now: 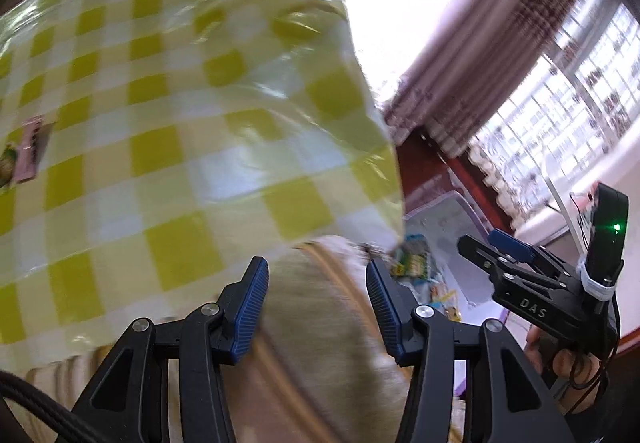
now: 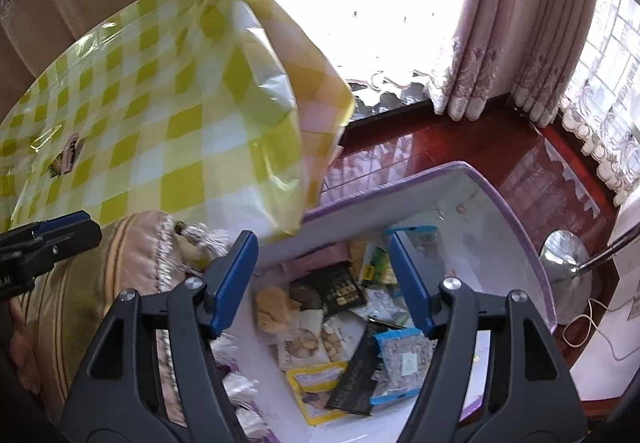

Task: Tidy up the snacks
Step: 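Move both tools back over the table, then grasp the small green candy with left tool while right grasps the pink bar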

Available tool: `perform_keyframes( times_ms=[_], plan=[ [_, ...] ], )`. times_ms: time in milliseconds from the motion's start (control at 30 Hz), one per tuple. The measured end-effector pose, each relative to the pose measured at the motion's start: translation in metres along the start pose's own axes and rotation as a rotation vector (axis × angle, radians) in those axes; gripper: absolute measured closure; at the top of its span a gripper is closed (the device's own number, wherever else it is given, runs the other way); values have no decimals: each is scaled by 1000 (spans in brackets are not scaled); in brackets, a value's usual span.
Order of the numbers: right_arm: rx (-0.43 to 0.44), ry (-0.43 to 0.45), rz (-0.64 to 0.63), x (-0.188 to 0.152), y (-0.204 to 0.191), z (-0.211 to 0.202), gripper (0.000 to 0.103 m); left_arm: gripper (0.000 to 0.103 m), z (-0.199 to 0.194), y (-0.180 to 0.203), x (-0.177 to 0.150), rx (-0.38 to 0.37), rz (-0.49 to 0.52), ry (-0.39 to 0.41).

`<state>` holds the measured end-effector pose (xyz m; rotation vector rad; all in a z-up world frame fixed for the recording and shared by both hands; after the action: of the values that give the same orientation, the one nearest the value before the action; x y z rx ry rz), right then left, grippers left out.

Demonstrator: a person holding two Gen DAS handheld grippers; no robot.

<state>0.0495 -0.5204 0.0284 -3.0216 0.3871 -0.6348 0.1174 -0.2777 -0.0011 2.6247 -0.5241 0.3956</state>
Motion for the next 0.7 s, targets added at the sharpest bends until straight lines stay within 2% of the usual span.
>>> perform_keyframes(
  times_ms=[200,333,400,500,600,700],
  plan=[
    [38,2,-67,19,-41,4,28,51,-26,-62,-1,27,-137,81],
    [64,3,-138,37,-82,8,22,48,-49,-136,-3,111,-297,150],
    [91,1,-180,49,-108,11,21,43,-59,-175,-3,150,-381,179],
    [125,-19,-234,64,-150,18,20,43,-71,-236,3,207,-477,213],
    [173,-44,-277,77,-193,27,20,43,-72,-267,16,278,-445,210],
    [197,-54,-304,89,-232,34,20,43,-67,-289,37,329,-352,183]
  ],
)
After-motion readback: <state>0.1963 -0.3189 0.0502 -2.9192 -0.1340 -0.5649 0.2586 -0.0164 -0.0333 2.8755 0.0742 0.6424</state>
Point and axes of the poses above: each gripper's, at about its wrist camera, not at the fingertips, and z roughly the way its jaws point, y to its right, x to its top, the point moved 1 cm from there along z, roughly the way its jaws point, and after that the axes turned 12 degrees about -y, right-handed, at the moved point
